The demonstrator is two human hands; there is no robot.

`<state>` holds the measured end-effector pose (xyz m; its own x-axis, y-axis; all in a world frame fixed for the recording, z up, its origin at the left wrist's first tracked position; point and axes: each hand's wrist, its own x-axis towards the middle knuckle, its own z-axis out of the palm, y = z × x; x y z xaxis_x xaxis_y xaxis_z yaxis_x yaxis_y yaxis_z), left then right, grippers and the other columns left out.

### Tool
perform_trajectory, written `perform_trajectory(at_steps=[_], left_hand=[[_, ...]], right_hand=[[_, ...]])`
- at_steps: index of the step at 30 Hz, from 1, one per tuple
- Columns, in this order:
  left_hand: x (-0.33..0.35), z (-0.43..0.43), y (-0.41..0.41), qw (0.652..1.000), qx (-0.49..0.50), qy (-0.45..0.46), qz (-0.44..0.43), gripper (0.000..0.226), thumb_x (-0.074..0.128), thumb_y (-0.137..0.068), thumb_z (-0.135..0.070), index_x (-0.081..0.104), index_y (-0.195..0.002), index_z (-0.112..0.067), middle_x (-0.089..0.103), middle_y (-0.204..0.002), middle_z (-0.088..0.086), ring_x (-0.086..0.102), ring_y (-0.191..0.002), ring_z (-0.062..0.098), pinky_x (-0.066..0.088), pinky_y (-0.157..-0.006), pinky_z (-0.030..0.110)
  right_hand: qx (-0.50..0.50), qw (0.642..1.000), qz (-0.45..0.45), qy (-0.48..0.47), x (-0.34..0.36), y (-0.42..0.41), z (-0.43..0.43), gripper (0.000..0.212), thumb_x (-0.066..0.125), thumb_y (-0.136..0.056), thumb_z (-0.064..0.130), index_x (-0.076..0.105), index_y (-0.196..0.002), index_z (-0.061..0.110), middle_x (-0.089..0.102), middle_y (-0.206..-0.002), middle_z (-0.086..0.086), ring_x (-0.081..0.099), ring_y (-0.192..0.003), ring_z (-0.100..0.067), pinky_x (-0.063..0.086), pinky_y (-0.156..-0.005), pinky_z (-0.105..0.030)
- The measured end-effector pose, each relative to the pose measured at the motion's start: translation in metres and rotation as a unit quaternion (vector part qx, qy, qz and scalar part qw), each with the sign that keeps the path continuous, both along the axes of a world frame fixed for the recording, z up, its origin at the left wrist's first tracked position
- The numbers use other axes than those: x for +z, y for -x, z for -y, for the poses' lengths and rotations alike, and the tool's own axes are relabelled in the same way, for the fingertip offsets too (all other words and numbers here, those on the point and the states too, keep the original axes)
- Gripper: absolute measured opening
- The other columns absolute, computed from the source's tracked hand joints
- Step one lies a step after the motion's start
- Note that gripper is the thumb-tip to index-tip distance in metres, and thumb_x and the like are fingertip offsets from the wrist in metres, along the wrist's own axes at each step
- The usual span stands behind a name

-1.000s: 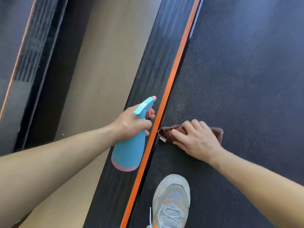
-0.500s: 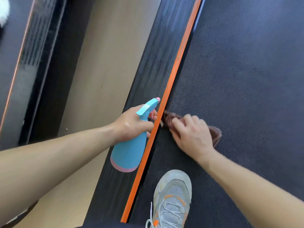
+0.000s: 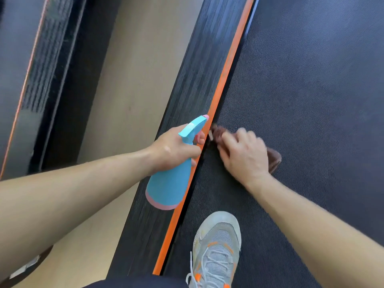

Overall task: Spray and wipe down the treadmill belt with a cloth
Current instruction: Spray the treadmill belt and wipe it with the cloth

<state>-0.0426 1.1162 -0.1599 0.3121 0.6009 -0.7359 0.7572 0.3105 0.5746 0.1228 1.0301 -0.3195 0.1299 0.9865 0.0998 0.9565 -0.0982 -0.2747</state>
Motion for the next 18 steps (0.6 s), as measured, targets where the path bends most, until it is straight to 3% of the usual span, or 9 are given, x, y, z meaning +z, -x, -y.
perform_trajectory(at_steps=[4, 7, 13, 15, 18], left_hand=[[0.004, -0.004, -0.004, 1.0, 0.005, -0.007, -0.01, 0.026, 0.061, -0.089, -0.002, 0.065, -0.107, -0.019, 0.072, -0.121, -0.001, 0.078, -0.086, 0.028, 0.054, -0.061, 0.016], [0.003, -0.007, -0.008, 1.0, 0.011, -0.004, -0.005, 0.024, 0.06, -0.091, 0.0, 0.064, -0.11, -0.014, 0.071, -0.12, -0.002, 0.077, -0.085, 0.03, 0.052, -0.057, 0.013], [-0.003, -0.006, -0.006, 1.0, -0.001, -0.001, -0.012, 0.028, 0.06, -0.089, -0.002, 0.064, -0.11, -0.02, 0.071, -0.12, -0.006, 0.079, -0.084, 0.03, 0.058, -0.07, 0.024], [-0.003, -0.006, -0.004, 1.0, -0.009, -0.002, -0.023, 0.028, 0.061, -0.088, -0.004, 0.064, -0.11, -0.02, 0.073, -0.118, -0.003, 0.079, -0.084, 0.028, 0.059, -0.076, 0.031], [-0.004, -0.007, -0.005, 0.999, -0.016, -0.003, -0.032, 0.029, 0.062, -0.089, -0.006, 0.065, -0.111, -0.024, 0.073, -0.117, -0.005, 0.079, -0.084, 0.025, 0.059, -0.079, 0.035]], right_hand=[[0.094, 0.996, 0.004, -0.012, -0.005, 0.008, 0.053, 0.025, 0.059, -0.096, 0.041, 0.064, -0.102, 0.017, 0.053, -0.088, -0.011, 0.05, -0.075, -0.032, 0.038, -0.061, -0.042], [0.134, 0.988, 0.046, -0.062, -0.01, -0.008, 0.026, 0.023, 0.061, -0.096, 0.04, 0.065, -0.104, 0.019, 0.055, -0.089, -0.012, 0.05, -0.075, -0.032, 0.037, -0.061, -0.043], [-0.077, 0.996, 0.044, -0.019, -0.002, -0.028, -0.073, 0.03, 0.055, -0.095, 0.049, 0.062, -0.109, 0.022, 0.056, -0.1, -0.014, 0.055, -0.087, -0.035, 0.042, -0.067, -0.042], [-0.116, 0.993, 0.01, 0.01, 0.003, -0.018, -0.063, 0.037, 0.054, -0.094, 0.049, 0.058, -0.118, 0.022, 0.054, -0.106, -0.015, 0.054, -0.092, -0.036, 0.044, -0.071, -0.045], [-0.144, 0.985, -0.058, 0.072, 0.014, 0.0, -0.018, 0.062, 0.053, -0.088, 0.046, 0.042, -0.143, 0.019, 0.049, -0.118, -0.017, 0.049, -0.101, -0.037, 0.048, -0.076, -0.048]])
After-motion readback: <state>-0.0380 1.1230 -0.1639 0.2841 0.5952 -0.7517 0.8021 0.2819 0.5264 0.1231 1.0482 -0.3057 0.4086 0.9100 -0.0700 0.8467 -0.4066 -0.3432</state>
